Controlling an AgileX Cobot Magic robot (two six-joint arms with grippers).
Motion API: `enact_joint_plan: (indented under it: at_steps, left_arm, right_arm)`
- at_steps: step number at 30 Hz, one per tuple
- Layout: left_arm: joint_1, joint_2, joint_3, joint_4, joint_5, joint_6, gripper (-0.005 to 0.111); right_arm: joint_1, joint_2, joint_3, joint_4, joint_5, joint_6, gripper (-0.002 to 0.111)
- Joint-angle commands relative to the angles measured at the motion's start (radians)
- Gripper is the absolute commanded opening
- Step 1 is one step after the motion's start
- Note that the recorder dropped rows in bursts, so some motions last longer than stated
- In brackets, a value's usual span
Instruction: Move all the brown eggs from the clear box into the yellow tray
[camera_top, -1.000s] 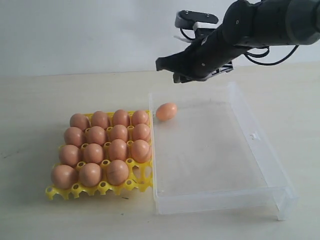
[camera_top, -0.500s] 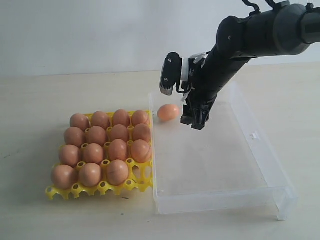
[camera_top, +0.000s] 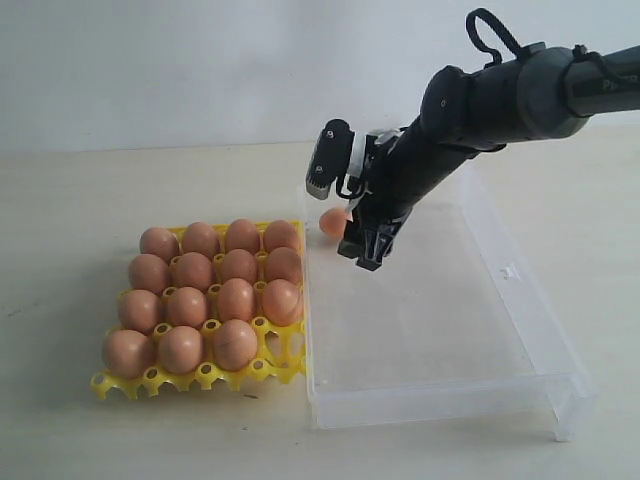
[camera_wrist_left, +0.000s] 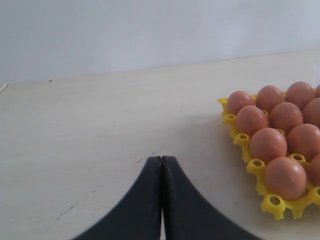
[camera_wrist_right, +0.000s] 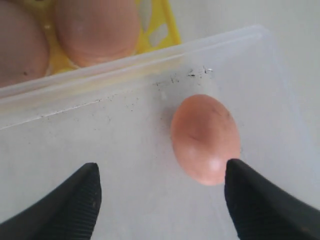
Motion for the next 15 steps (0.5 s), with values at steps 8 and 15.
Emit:
enact_joint_plan:
  at_steps: [8,15]
  left_arm:
    - [-0.006,0.003,-0.005,-0.005,-0.004,-0.003,0.000]
    - [-0.006,0.003,-0.005,-0.005,-0.004,-0.003,0.000]
  right_arm:
    - [0.000,0.051,-0.008,0.008,-0.118,-0.058,0.067]
    - [0.012,0.081,-0.078,0.012,-0.083,-0.064,0.067]
